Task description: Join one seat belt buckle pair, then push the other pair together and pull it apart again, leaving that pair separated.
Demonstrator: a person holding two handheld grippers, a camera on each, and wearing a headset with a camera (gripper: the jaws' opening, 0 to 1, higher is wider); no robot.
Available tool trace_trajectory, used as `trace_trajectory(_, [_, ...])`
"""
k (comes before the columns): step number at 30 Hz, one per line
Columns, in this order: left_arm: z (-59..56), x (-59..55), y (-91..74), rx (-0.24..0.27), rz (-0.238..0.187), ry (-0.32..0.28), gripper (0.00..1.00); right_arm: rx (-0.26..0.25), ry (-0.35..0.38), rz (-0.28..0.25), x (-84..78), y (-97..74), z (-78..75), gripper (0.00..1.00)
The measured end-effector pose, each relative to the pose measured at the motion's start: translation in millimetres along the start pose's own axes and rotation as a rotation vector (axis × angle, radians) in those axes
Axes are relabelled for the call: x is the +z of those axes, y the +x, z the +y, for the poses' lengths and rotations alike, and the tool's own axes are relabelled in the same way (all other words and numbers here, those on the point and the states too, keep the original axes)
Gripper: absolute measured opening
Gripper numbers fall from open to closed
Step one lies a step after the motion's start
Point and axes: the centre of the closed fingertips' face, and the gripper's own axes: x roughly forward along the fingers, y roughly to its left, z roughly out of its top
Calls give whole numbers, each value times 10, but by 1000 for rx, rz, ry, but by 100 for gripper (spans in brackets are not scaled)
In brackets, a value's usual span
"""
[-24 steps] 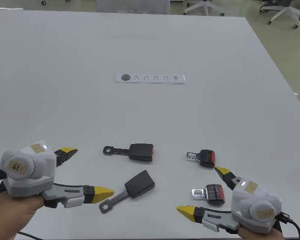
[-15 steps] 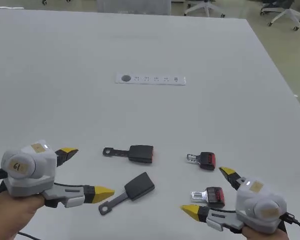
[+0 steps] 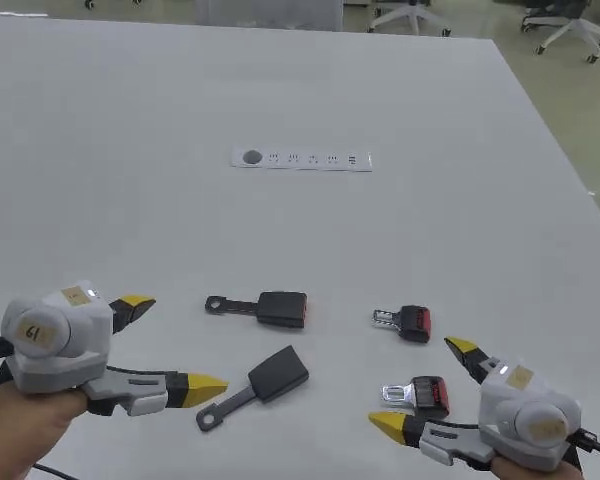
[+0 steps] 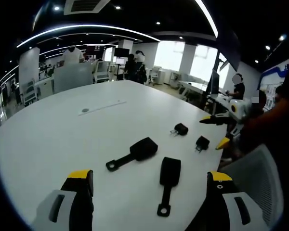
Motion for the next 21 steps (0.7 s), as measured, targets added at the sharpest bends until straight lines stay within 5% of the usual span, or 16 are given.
trace_trajectory(21, [-9, 5, 21, -7, -1, -3, 100, -8, 4, 0, 11, -10, -62, 95])
